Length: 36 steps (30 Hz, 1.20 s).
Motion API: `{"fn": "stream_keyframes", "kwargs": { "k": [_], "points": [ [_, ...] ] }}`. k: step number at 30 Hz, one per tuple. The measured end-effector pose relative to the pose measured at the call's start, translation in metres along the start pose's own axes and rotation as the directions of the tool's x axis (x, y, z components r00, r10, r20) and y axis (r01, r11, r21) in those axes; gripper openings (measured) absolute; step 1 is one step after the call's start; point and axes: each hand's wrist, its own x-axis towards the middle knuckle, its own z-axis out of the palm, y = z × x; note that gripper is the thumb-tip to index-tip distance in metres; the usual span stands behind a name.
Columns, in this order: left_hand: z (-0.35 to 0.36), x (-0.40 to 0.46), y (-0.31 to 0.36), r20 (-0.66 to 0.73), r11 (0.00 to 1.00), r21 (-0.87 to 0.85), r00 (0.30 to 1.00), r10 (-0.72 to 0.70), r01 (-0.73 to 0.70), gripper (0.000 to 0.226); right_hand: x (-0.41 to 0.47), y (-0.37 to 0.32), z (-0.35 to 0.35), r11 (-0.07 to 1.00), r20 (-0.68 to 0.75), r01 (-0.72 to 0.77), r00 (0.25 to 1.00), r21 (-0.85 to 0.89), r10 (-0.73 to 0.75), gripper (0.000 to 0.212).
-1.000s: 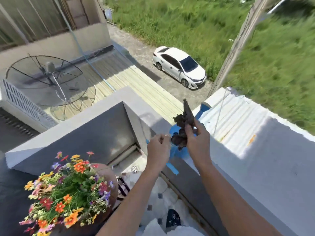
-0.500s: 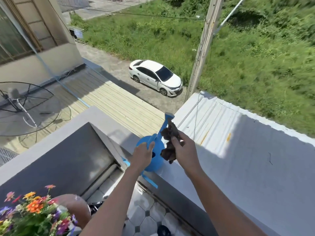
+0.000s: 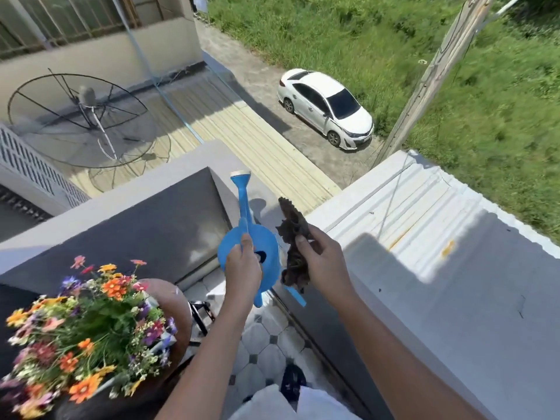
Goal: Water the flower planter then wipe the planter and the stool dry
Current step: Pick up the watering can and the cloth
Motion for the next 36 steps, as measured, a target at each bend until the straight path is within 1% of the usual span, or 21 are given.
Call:
{"fn": "stream_keyframes", "kwargs": {
  "k": [4,6,8,9,11,12,14,16,18,19,20,22,23,24,27,28,30,32,33,35,36],
  "points": [
    [-0.017,0.028,-0.045,-0.056,0.999,-0.018,0.998,-0.042,0.041,0.039,-0.001,0.031,0.045,0.996,0.105,-0.083,0.991,0.027,0.080,0.030],
    [-0.023,0.044,-0.074,-0.090,0.996,-0.003,0.992,-0.086,0.086,0.038,-0.002,0.059,0.065,0.992,0.155,-0.127,0.980,0.010,0.124,0.028],
    [-0.029,0.061,-0.111,-0.133,0.990,0.028,0.983,-0.130,0.135,0.040,-0.001,0.096,0.080,0.980,0.166,-0.197,0.968,0.036,0.188,0.027],
    [-0.032,0.070,-0.131,-0.152,0.988,0.031,0.977,-0.147,0.154,0.040,0.002,0.116,0.086,0.967,0.158,-0.244,0.960,0.067,0.231,0.031],
    [-0.033,0.088,-0.178,-0.171,0.980,0.015,0.966,-0.192,0.198,0.038,0.007,0.162,0.098,0.903,0.161,-0.384,0.920,0.193,0.356,0.038],
    [-0.032,0.097,-0.202,-0.167,0.974,-0.003,0.961,-0.222,0.225,0.036,0.009,0.185,0.103,0.847,0.171,-0.460,0.887,0.265,0.428,0.038],
    [-0.028,0.115,-0.253,-0.160,0.960,-0.016,0.947,-0.278,0.279,0.034,0.013,0.234,0.110,0.727,0.194,-0.578,0.814,0.370,0.548,0.031],
    [-0.022,0.137,-0.310,-0.157,0.955,0.030,0.945,-0.288,0.296,0.033,0.022,0.287,0.118,0.660,0.233,-0.642,0.762,0.390,0.604,0.030],
    [-0.015,0.158,-0.363,-0.152,0.950,0.120,0.951,-0.269,0.288,0.031,0.034,0.340,0.129,0.661,0.253,-0.674,0.738,0.329,0.626,0.032],
    [-0.012,0.170,-0.390,-0.147,0.942,0.172,0.953,-0.265,0.288,0.031,0.040,0.366,0.136,0.677,0.247,-0.682,0.731,0.277,0.636,0.038],
    [-0.009,0.184,-0.419,-0.136,0.935,0.192,0.952,-0.274,0.297,0.033,0.045,0.392,0.144,0.701,0.235,-0.678,0.735,0.222,0.636,0.041],
    [-0.001,0.214,-0.477,-0.111,0.927,0.177,0.942,-0.316,0.332,0.041,0.056,0.446,0.159,0.770,0.192,-0.632,0.768,0.081,0.611,0.028],
    [0.003,0.227,-0.502,-0.099,0.921,0.179,0.937,-0.334,0.347,0.041,0.062,0.473,0.166,0.794,0.169,-0.607,0.785,0.015,0.596,0.020],
    [0.008,0.240,-0.529,-0.079,0.919,0.162,0.933,-0.351,0.359,0.038,0.066,0.498,0.172,0.809,0.148,-0.586,0.798,-0.029,0.584,0.019],
    [0.021,0.268,-0.590,-0.002,0.907,-0.027,0.907,-0.421,0.421,0.021,0.081,0.564,0.193,0.835,0.107,-0.522,0.833,-0.174,0.543,0.030],
    [0.026,0.278,-0.609,0.008,0.901,-0.067,0.904,-0.428,0.428,0.019,0.086,0.585,0.200,0.840,0.102,-0.492,0.846,-0.230,0.524,0.031],
    [0.030,0.294,-0.640,0.023,0.897,-0.092,0.902,-0.432,0.432,0.017,0.097,0.618,0.210,0.839,0.091,-0.427,0.872,-0.338,0.481,0.029],
    [0.033,0.307,-0.667,0.037,0.891,-0.107,0.897,-0.441,0.442,0.016,0.109,0.644,0.218,0.846,0.117,-0.370,0.889,-0.385,0.442,0.024],
    [0.033,0.310,-0.676,0.045,0.889,-0.095,0.894,-0.446,0.448,0.017,0.115,0.655,0.222,0.860,0.147,-0.341,0.895,-0.380,0.420,0.018],
    [0.034,0.317,-0.695,0.053,0.895,-0.100,0.900,-0.432,0.435,0.019,0.124,0.667,0.229,0.902,0.229,-0.285,0.902,-0.324,0.367,0.005],
    [0.036,0.320,-0.706,0.072,0.903,-0.108,0.909,-0.411,0.417,0.019,0.128,0.670,0.233,0.923,0.269,-0.264,0.901,-0.281,0.340,0.009]
  ]
}}
